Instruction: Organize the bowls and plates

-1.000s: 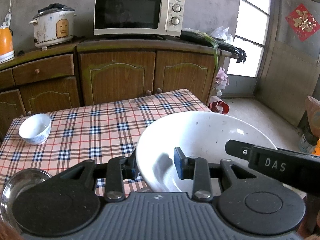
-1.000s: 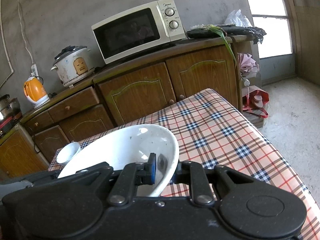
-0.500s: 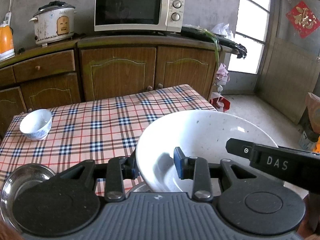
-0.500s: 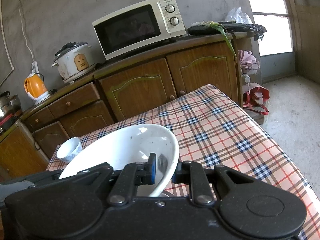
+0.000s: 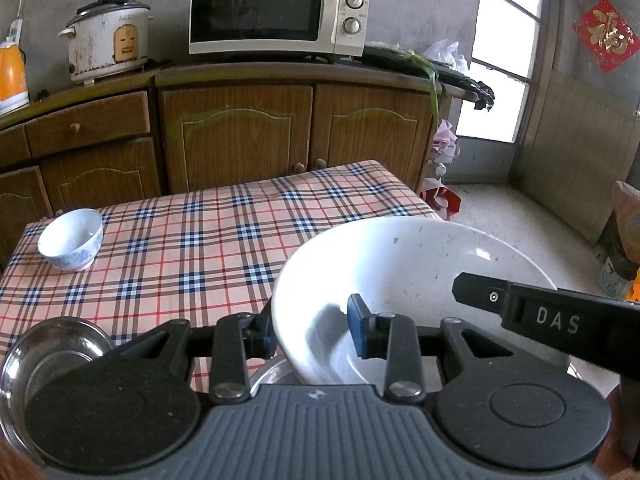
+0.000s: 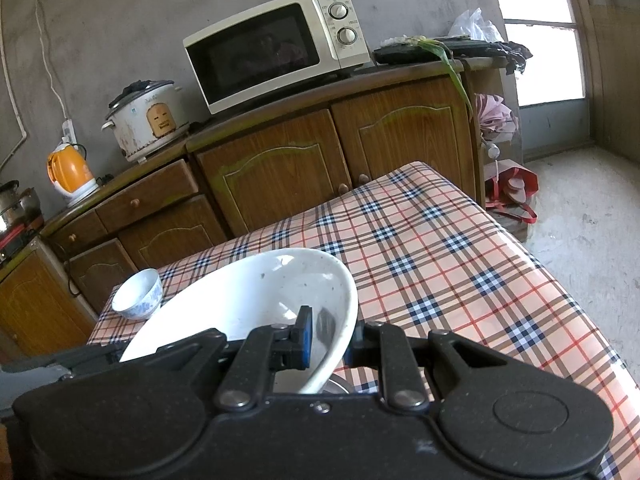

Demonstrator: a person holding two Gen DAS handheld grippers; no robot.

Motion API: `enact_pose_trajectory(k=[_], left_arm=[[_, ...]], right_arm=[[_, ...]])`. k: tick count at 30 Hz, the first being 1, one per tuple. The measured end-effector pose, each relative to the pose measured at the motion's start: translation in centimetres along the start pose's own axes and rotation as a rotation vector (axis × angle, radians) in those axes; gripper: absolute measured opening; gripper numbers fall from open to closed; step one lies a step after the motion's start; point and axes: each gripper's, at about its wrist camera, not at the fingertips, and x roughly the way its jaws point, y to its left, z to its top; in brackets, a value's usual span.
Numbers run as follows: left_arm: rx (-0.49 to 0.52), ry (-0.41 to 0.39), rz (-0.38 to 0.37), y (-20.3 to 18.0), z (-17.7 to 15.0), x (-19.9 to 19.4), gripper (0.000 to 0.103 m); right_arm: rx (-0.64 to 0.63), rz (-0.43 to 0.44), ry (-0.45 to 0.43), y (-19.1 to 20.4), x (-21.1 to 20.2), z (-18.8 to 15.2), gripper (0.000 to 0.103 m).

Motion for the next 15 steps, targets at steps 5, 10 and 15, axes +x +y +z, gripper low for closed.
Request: enact_pose_trajectory(k=[5,10,15], left_arm=[[0.004,0.005,0.0,-0.02,-0.33,0.06,0.033],[0.004,0.012,0.002,0.0,-0.6,0.11,0.033],[0.006,0.016,0.003,-0.04,-0.66,0.1,0.033]], right_arm=[[0.0,-0.002,0.003,-0.03,0.03,-0.1,0.02],[0.002,-0.002,0.011,-0.14,0.1,-0.67,0.02],[0.006,-0.002,0.016,-0.29,0.17,-0.88,0.02]])
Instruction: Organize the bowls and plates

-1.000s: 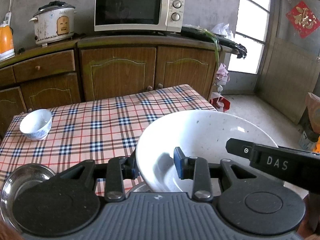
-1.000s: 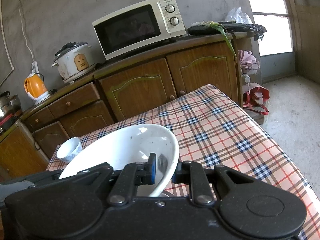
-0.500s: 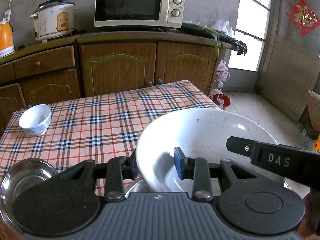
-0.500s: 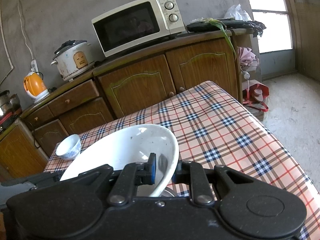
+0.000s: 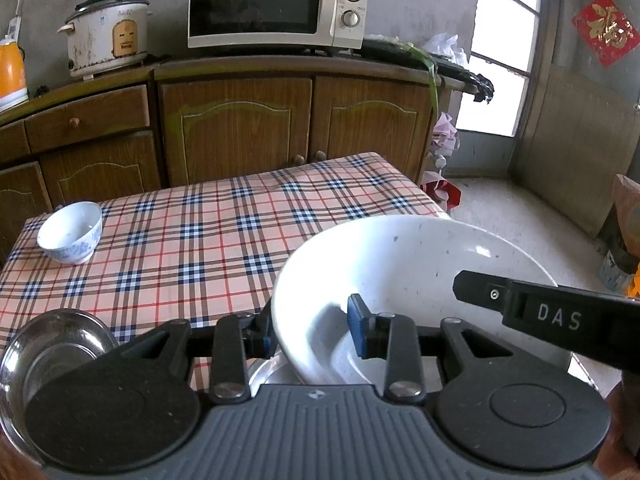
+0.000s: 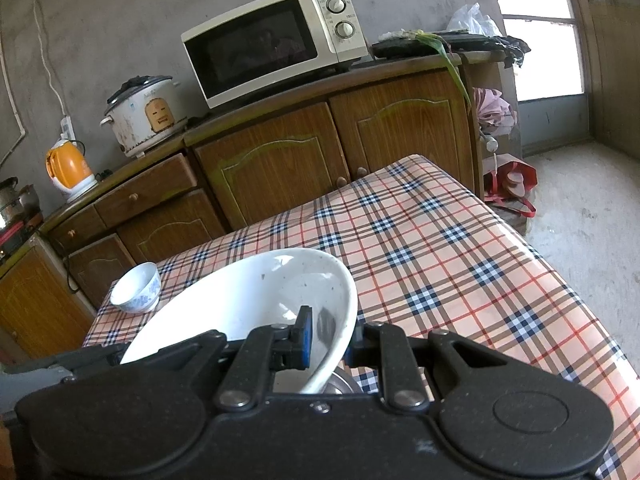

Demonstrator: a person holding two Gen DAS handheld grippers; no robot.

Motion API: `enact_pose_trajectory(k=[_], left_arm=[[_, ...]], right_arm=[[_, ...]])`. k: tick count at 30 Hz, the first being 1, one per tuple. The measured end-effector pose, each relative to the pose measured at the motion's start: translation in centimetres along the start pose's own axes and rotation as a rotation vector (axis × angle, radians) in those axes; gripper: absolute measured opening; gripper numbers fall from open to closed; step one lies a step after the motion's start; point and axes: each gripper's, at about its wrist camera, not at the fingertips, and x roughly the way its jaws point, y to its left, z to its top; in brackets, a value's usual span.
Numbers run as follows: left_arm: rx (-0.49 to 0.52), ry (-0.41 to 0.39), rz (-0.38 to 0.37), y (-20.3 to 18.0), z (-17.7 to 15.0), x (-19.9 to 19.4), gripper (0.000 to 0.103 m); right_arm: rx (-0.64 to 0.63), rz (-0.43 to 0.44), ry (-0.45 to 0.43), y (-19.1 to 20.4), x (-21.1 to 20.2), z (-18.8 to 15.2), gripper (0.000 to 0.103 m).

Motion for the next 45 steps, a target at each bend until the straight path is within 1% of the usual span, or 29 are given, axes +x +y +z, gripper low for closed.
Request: enact_pose_trajectory(k=[19,38,45], left_arm=[[-0.001,0.018,-0.004,-0.1,-0.8,0.2,0.033],[-0.003,0.056,0.003,0.6,-1.9,0.7,0.033],[0.005,0.073,0.018,0.9,-2.7,1.0,0.033]], right_arm=[[0.006,0.0,0.012,-0.2,0.0,-0.9,0.02],[0.018,0.004,0.062,-0.2,0.9,-2.3,0.02],[0.019,0.006,0.089,-0.2,1.5,-3.2,0.02]])
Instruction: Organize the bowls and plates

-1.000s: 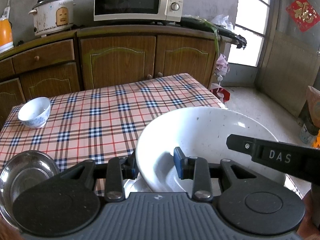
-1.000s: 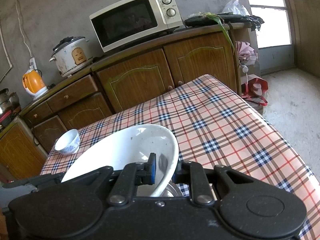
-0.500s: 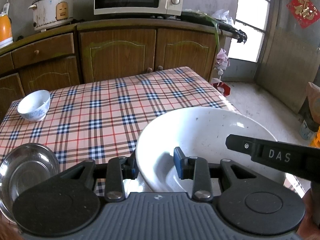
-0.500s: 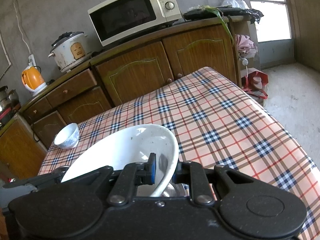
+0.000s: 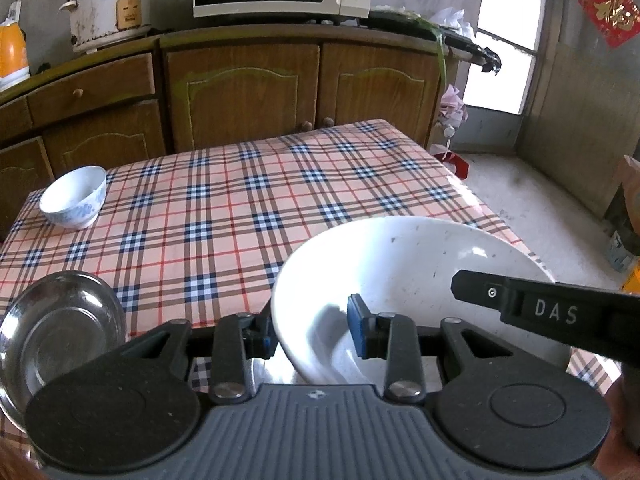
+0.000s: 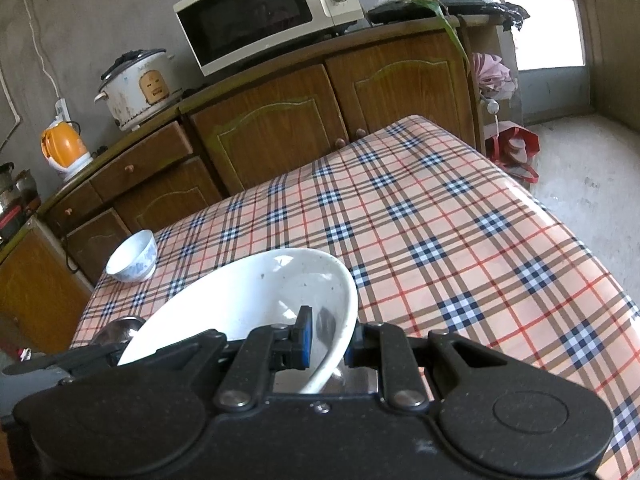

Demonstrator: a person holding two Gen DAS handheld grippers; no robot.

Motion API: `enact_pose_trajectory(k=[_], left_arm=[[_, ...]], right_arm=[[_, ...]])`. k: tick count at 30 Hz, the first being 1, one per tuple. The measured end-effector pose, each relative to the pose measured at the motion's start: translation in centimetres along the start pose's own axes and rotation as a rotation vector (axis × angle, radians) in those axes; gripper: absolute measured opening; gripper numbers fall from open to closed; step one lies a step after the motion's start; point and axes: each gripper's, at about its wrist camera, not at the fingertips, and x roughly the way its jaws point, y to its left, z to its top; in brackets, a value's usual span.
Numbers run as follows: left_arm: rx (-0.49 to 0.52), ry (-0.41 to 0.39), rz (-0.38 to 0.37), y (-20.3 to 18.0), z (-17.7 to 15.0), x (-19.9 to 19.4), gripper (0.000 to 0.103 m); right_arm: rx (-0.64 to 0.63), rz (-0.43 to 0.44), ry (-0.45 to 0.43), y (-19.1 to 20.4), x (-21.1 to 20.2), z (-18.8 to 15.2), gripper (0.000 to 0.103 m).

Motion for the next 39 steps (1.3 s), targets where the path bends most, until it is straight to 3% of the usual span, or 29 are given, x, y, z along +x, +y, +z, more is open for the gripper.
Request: enact_pose_trajectory(k=[39], left_arm=[[0.029,0.121,0.035,2.4,-3.0,4.0,0.033]], right_arm=[[-0.011,0.004,0.179,0.0,6.1,-4.3,0.022]])
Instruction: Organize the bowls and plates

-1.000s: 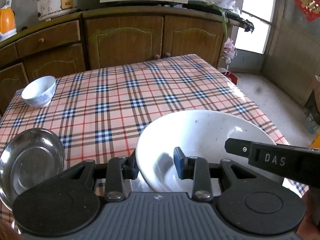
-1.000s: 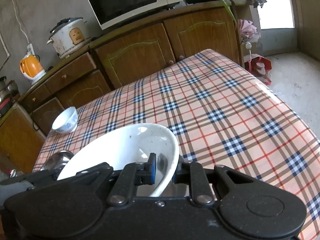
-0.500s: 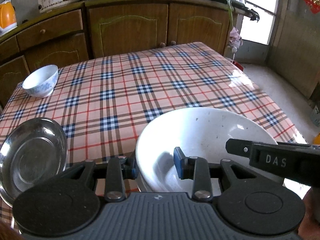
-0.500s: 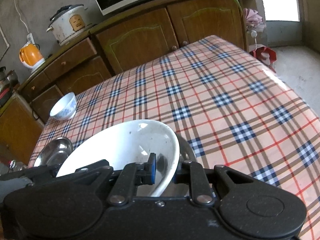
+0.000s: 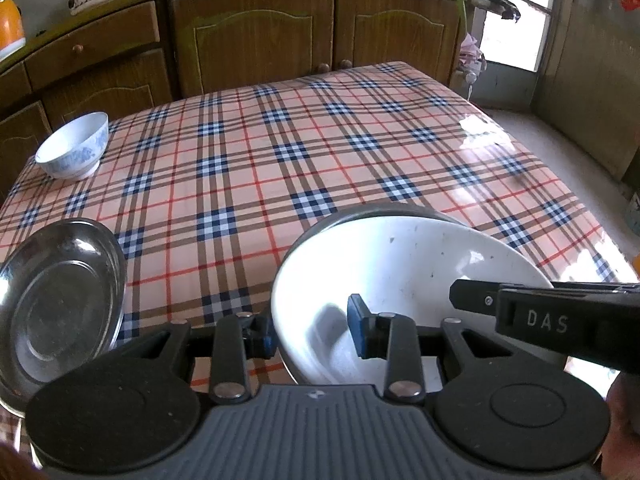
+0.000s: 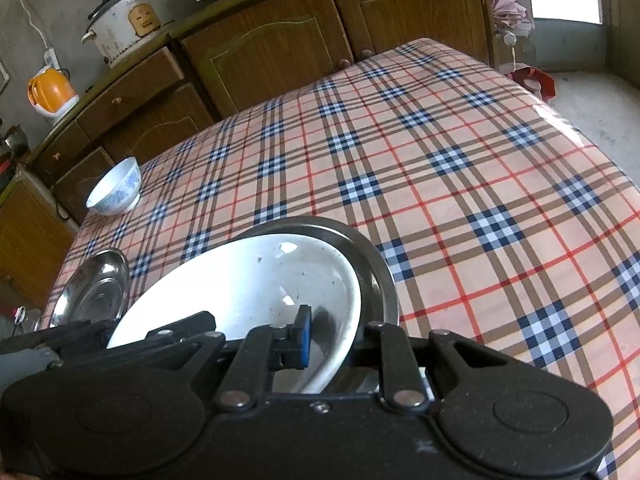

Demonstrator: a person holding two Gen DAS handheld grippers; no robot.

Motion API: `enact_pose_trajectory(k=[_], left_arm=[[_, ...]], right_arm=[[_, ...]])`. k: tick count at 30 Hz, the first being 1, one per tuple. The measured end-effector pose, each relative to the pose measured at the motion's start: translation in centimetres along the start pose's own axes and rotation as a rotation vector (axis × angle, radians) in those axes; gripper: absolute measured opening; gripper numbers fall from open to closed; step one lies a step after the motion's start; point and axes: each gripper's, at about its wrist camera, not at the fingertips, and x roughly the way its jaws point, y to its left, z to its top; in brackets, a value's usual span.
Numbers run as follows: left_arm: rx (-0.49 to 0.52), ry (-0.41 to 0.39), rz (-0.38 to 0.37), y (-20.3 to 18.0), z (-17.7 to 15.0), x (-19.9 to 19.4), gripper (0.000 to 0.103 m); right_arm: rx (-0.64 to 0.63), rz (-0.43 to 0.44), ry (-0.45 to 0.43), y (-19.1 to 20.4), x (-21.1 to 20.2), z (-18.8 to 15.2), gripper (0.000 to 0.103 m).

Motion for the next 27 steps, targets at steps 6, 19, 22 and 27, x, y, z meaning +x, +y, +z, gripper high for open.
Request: enact_pose_trajectory(k=[6,19,22,27], left_arm=[[-0.005,-0.013,-0.004,0.2,-0.1,0.2,0.035],[0.021,-0.038,-0.011,-0.3,-0.4,0.4,0.05],[0.01,-0.046,-0.025,0.0,-0.4,0.3,0.052],[-0.016,-0.055,-0.018,0.5,-0.3,0.2,0.052]], right_arm=[[-0.003,0.0,0.011,0.1,0.7,-0.1,0.024],[0.004,0.0,0.022,0.0,1.4,0.2,0.025],[0.002,-0.001,0.026,-0.1,1.5,0.1,0.025],[-0.005,-0.017,0.021,-0.2,1.5,0.1,0.02]])
